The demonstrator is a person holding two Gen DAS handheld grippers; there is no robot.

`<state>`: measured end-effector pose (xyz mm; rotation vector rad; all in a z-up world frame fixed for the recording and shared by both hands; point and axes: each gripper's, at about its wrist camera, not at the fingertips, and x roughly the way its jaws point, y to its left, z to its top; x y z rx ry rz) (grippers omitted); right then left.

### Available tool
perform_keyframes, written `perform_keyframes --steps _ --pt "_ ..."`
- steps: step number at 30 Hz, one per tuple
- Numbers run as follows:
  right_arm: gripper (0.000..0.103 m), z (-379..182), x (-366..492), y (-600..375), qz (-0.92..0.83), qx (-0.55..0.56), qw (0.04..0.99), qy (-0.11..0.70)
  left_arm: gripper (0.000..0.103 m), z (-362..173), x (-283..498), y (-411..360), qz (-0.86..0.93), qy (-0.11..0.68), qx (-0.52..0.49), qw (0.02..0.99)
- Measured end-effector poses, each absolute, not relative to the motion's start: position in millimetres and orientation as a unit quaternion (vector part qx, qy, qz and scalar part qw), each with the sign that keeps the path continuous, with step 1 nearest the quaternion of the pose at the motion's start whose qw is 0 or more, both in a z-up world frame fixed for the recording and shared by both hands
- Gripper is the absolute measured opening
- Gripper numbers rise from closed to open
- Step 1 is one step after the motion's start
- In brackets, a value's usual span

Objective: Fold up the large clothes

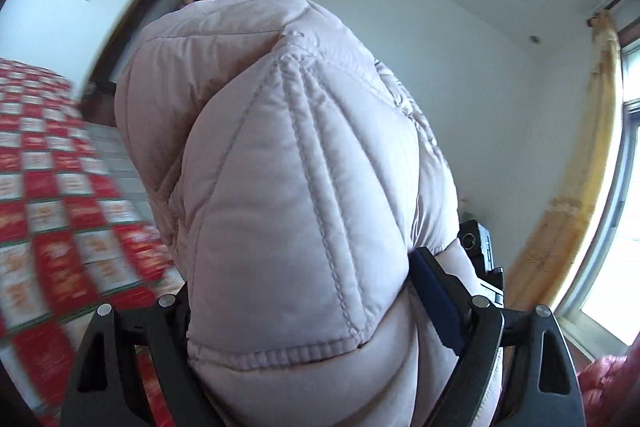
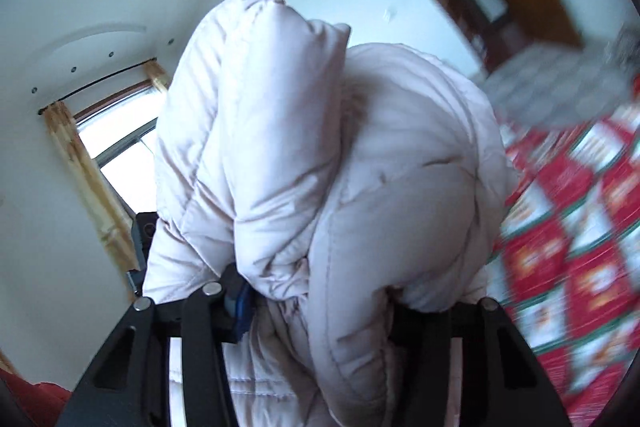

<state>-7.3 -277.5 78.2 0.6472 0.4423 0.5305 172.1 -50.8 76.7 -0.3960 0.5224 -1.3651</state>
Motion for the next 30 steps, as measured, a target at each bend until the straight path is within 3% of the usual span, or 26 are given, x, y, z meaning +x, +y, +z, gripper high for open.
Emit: perform_keyframes --steps 4,13,18,22,30 --pt "0.053 73.8 -7.9 -327.3 0.168 0.306 0.910 0.225 0.088 55.6 198.4 -115.1 -0.616 0.279 -0.169 0.717" --pt "0.046 -54.7 42.8 -413.3 0.074 0.374 0.871 0.310 0.088 -60.6 251.3 -199.7 -0.499 0.426 -0.110 0.747" --pt "0.048 -88.5 69.9 -426.3 0.061 0.381 0.866 0.318 0.088 -69.4 269.4 -197.6 -0.462 0.420 -0.047 0.779" --pt "0.054 -112.9 72.9 -435.5 0.054 0.418 0.849 0.319 0.102 -91.9 274.2 -201.9 -0.408 0.440 -0.038 0.799" --pt "0.058 -113.6 59.8 -431.8 0.032 0.391 0.862 0.320 0.102 -104.7 262.2 -215.7 -0.357 0.397 0.010 0.846"
